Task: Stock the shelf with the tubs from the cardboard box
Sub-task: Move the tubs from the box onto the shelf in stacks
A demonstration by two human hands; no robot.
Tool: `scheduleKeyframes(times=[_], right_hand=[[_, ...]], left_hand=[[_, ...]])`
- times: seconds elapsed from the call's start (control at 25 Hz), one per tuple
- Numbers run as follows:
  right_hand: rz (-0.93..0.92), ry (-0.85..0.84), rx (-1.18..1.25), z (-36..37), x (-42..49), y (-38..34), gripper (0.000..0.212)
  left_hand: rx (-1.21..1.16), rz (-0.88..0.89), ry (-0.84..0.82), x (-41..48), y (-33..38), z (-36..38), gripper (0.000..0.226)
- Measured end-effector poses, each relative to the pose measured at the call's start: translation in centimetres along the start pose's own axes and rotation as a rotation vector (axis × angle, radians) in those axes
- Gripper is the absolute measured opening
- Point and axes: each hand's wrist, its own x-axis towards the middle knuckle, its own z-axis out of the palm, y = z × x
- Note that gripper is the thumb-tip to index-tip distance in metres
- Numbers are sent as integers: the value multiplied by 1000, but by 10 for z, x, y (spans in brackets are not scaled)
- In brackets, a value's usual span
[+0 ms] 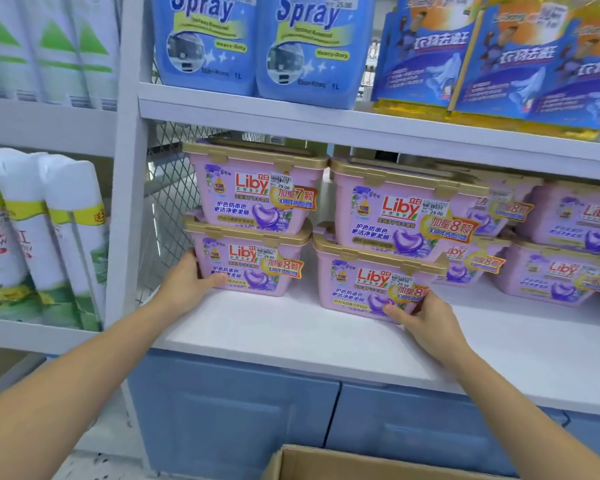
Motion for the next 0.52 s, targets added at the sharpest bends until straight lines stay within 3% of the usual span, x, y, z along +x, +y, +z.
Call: scheduleKeyframes(times=[0.24,0.52], right_hand=[[-13,-36,3,29,27,-22,40],[-14,-44,-55,52,67,-25,42]], left_hand=[[-116,-30,61,29,-14,-12,35],[-1,-29,119,74,-51,-16,45]])
